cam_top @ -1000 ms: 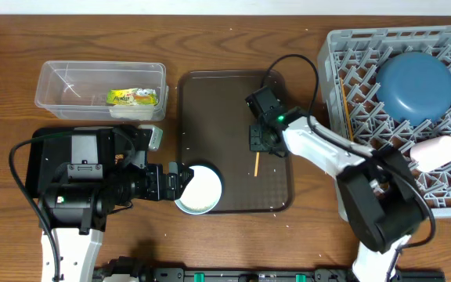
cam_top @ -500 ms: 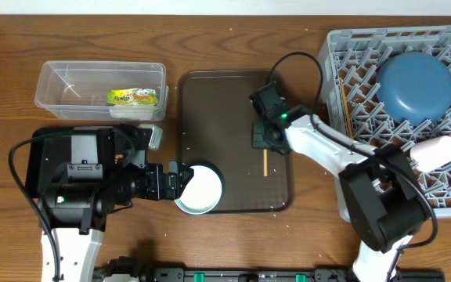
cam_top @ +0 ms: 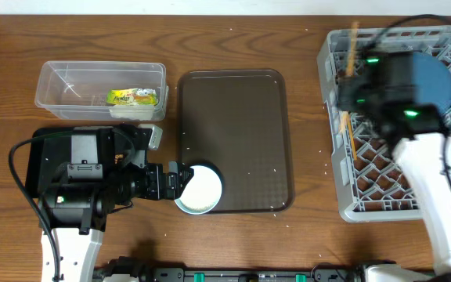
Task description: Sort waste into correct bins and load items into the dishwasher rack
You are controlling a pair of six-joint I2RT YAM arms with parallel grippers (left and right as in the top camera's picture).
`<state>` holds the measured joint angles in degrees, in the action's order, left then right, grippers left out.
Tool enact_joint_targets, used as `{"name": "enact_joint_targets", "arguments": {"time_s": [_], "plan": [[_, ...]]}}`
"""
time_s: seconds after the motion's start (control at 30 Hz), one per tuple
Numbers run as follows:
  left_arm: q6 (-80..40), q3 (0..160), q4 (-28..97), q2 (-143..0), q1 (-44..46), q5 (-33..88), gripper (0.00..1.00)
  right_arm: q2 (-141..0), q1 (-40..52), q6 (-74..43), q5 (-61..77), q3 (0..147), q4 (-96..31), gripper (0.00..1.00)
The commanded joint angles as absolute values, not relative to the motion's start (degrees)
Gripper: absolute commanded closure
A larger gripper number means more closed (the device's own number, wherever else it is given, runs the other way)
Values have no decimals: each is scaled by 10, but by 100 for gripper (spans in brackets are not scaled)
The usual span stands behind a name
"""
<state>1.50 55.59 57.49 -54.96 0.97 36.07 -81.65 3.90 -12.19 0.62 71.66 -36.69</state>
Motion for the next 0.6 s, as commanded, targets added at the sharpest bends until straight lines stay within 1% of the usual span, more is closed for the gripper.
{"name": "enact_joint_targets", "arguments": {"time_s": [0.0, 0.2, 0.43, 0.47, 0.57], "plan": [[18, 556, 573, -546, 11, 368, 2, -833, -6, -32, 75, 718, -380, 99], [18, 556, 574, -546, 11, 368, 2, -897, -26, 19, 73, 718, -396, 99], [18, 556, 573, -546, 11, 368, 2, -955, -24, 29, 64, 718, -388, 99], [18, 556, 573, -546, 11, 368, 2, -960, -23, 29, 64, 718, -392, 97], [18, 556, 573, -546, 11, 368, 2, -959, -23, 29, 68, 718, -392, 81]]}}
